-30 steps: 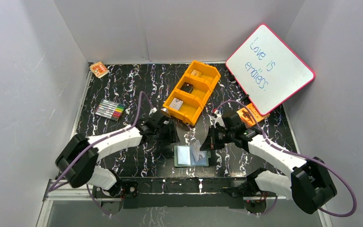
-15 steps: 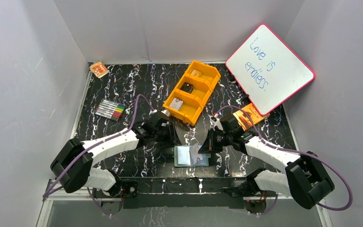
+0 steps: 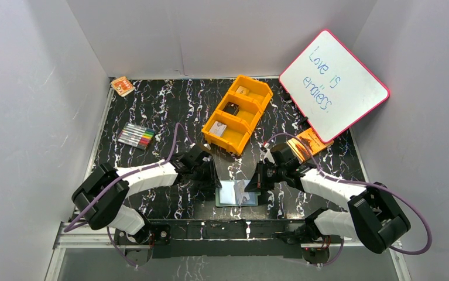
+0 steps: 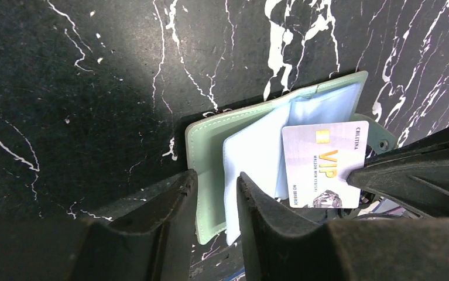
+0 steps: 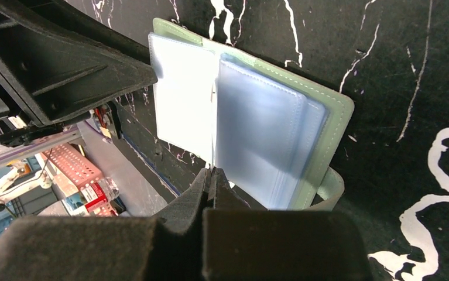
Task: Put the credit cards into the card holder
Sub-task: Insert the credit card into the card holder.
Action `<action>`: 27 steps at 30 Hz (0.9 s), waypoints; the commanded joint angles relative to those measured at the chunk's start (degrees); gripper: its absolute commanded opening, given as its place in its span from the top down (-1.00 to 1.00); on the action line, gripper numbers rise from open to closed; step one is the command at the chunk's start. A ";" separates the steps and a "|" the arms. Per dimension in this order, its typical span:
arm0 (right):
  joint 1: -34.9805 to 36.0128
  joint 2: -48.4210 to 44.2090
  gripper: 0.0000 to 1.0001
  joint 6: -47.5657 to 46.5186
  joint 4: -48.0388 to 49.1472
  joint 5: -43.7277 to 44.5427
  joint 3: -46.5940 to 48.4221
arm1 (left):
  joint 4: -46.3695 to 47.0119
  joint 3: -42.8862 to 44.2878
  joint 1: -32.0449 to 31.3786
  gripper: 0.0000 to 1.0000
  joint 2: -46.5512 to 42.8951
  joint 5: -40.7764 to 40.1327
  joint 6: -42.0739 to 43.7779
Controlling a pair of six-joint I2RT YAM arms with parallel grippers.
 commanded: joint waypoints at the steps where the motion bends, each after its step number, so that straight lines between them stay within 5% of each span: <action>1: 0.33 0.78 1.00 0.51 1.93 -0.15 -0.49 | -0.28 -0.97 -0.21 0.43 -0.09 -0.67 -0.07; 27: 1.94 4.70 1.00 3.45 6.96 0.83 -0.48 | -0.92 -2.04 -0.27 0.52 1.33 -1.52 0.75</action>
